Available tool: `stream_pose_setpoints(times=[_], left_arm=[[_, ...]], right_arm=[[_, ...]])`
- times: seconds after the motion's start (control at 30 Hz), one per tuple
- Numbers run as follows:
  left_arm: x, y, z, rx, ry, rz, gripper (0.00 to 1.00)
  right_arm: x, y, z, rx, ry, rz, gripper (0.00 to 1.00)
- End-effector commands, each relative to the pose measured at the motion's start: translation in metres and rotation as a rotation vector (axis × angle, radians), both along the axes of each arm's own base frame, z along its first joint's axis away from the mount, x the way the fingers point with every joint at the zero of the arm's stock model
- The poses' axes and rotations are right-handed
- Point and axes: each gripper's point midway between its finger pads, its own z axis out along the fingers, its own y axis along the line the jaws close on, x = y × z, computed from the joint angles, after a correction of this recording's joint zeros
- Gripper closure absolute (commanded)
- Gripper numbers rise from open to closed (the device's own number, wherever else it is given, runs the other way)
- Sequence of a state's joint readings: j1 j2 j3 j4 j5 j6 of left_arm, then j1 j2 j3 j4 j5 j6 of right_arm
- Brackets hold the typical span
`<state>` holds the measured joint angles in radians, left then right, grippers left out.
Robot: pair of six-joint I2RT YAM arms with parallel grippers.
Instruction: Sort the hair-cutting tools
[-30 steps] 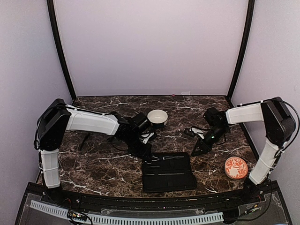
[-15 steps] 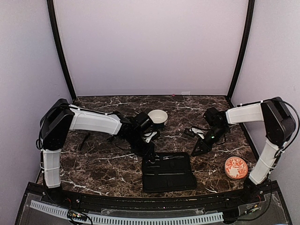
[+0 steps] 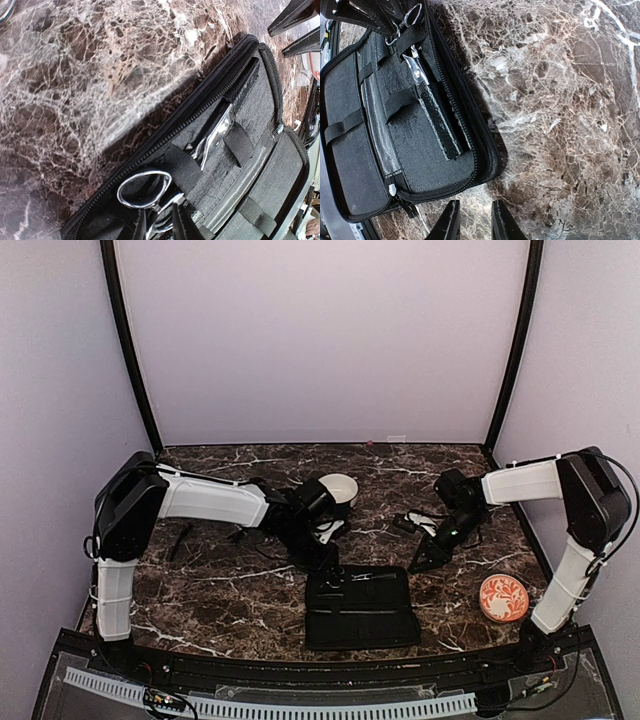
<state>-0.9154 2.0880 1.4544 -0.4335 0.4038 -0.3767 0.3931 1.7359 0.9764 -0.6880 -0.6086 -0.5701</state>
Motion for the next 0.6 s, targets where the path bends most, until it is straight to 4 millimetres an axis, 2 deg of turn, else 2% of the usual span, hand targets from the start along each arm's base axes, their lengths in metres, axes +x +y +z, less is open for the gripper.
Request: stream_pose_setpoints(times=[0.0,0.17,0.33,0.43,0.57], left_arm=[[0.0,-0.014,0.009,-0.046,-0.022,-0.031,0.82],[0.0,-0.014,0.01,-0.043,-0.025,-0.031,0.8],[0.001,-0.006,0.013,0.035,-0.079,-0.045,0.71],[0.0,-0.002,0.026,0.07,-0.106,-0.067,0.69],[0.0,0.008,0.062,0.082,-0.155,-0.073,0.59]], right_arm=[[0.0,0.002,0.0,0.002,-0.002,0.01,0.79],[0.0,0.002,0.001,0.002,-0.005,0.009,0.79],[0.0,0.002,0.002,0.004,-0.012,0.012,0.79],[-0.002,0.002,0.003,0.01,-0.01,0.015,0.79],[-0.001,0.002,0.004,0.008,-0.017,0.017,0.79]])
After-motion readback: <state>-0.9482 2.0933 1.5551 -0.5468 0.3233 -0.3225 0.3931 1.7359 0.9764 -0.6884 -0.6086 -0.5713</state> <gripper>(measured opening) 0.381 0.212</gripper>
